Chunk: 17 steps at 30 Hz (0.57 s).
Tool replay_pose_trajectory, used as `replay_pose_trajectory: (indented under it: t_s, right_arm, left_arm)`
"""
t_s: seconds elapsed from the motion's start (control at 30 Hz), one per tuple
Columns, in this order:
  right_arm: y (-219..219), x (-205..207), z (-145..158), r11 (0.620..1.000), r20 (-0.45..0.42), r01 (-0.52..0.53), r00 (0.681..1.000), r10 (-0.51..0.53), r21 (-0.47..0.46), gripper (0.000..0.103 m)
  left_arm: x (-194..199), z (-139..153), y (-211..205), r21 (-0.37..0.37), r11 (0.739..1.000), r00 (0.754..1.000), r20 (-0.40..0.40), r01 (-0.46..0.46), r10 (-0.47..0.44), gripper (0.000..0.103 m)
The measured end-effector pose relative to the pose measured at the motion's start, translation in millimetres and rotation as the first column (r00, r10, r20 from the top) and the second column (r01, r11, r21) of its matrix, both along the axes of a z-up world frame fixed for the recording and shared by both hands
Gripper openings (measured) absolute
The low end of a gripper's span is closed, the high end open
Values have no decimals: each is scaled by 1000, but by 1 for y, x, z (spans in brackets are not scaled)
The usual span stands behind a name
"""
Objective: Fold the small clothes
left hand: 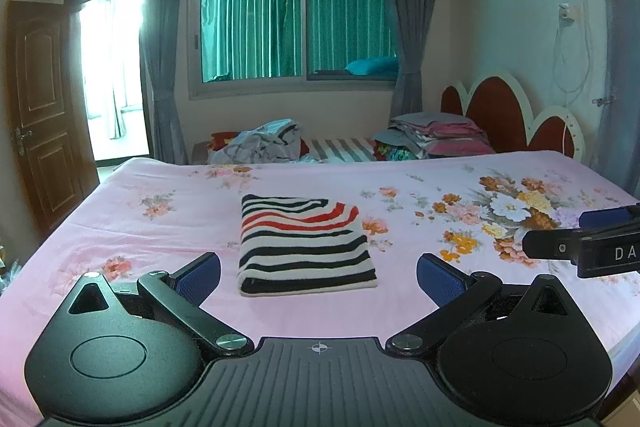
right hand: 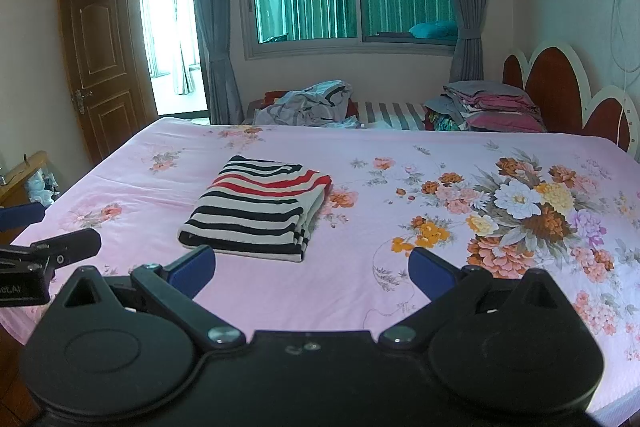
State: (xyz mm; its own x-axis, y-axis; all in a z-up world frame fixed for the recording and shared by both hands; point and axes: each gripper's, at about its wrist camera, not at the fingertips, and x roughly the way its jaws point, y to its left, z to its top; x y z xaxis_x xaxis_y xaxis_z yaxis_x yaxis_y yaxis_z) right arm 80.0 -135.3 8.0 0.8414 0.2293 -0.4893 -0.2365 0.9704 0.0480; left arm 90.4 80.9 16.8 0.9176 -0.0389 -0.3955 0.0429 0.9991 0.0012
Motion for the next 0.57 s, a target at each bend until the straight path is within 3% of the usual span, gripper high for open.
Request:
replay_pose_trajectory:
  t_s: [0.57]
  right_arm:
    - [9,3,0,1000,-3,-14,1000,14,-13,103]
  left_arm:
    - [1,-2,14,-34,999,1000,13,-18,18,103]
